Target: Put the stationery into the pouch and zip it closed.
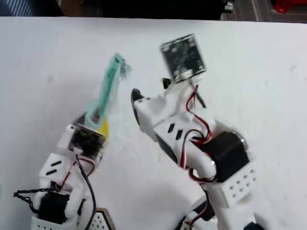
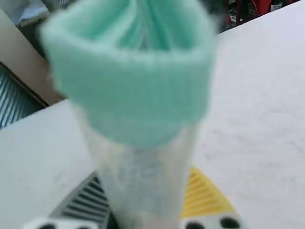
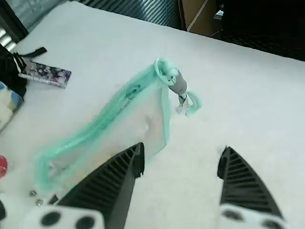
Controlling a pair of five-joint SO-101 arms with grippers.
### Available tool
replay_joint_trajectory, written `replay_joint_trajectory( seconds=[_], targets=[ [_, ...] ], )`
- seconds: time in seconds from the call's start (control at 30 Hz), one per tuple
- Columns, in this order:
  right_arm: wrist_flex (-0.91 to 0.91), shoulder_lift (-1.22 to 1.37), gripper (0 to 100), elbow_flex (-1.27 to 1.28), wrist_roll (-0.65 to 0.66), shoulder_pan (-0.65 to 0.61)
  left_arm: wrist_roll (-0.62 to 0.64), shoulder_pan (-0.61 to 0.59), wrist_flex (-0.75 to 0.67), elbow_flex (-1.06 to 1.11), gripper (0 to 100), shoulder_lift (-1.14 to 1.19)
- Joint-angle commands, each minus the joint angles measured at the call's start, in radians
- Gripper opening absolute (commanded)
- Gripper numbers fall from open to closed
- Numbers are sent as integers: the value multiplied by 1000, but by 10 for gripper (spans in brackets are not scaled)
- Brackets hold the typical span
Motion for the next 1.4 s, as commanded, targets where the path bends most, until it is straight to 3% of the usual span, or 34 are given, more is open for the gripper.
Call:
replay_joint_trajectory(
  seconds=[0.0,0.23,0.43,0.9,1.0,1.1,1.17,1.2,1.3,1.37],
  targets=[
    [93,73,295,-209,-103,2,-160,30,-80,-23,21,-13],
    [168,225,327,-302,-180,-4,-169,50,-81,15,21,-13],
    [174,237,327,-342,-169,-157,-169,50,-135,63,21,-13],
    [113,493,323,-322,-169,-133,-169,50,-138,75,21,-13],
    [71,529,246,-322,-167,-87,-167,50,-137,74,21,-13],
    [25,576,93,-322,-158,-13,-167,50,-137,69,21,-13],
    [8,605,9,-322,-38,21,-166,50,-135,69,21,-13],
    [8,611,18,-322,32,31,-166,50,-127,68,24,-13],
    [10,602,15,-324,129,61,-161,58,-35,8,142,-13],
    [7,576,18,-334,135,93,-84,61,66,-74,253,-13]
  ],
)
